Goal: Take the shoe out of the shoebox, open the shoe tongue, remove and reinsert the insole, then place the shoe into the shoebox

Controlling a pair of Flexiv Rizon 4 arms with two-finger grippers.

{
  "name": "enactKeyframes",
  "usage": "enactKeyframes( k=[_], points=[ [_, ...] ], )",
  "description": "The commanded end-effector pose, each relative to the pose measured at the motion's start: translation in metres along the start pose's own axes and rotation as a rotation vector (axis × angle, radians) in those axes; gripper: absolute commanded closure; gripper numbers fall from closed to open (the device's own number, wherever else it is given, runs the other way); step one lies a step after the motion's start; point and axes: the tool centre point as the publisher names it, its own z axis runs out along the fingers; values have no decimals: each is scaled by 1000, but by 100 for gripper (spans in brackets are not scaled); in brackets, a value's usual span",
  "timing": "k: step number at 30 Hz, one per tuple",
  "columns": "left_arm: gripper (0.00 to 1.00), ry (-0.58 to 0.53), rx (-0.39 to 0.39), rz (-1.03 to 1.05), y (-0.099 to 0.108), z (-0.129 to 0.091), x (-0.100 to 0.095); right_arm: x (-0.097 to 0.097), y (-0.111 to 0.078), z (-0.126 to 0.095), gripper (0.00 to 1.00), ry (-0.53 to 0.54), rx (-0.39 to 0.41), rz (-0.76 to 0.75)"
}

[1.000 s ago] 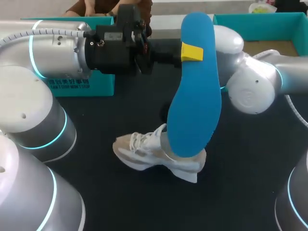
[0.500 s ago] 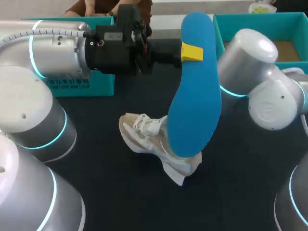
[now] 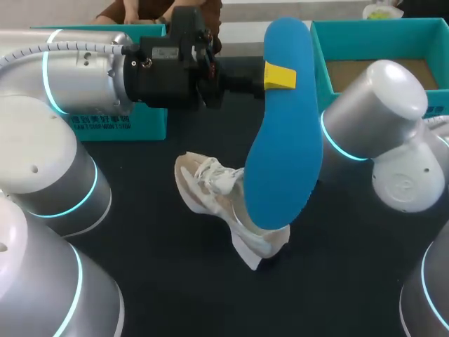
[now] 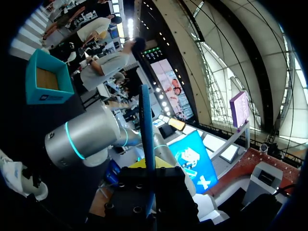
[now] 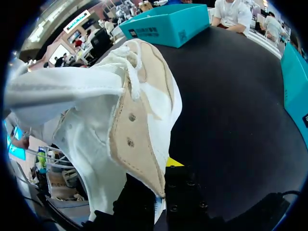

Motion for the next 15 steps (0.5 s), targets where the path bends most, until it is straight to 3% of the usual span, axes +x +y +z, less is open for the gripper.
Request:
enactKeyframes(
  k=[1, 9, 15],
  points=[
    [100, -2, 0, -1, 1, 0, 0, 1, -1, -1, 100, 1, -5, 1],
    [100, -2, 0, -1, 1, 0, 0, -16, -1, 9, 100, -79, 60, 375],
    [100, -2, 0, -1, 1, 0, 0, -22, 2, 0, 100, -125, -53, 612]
  ],
)
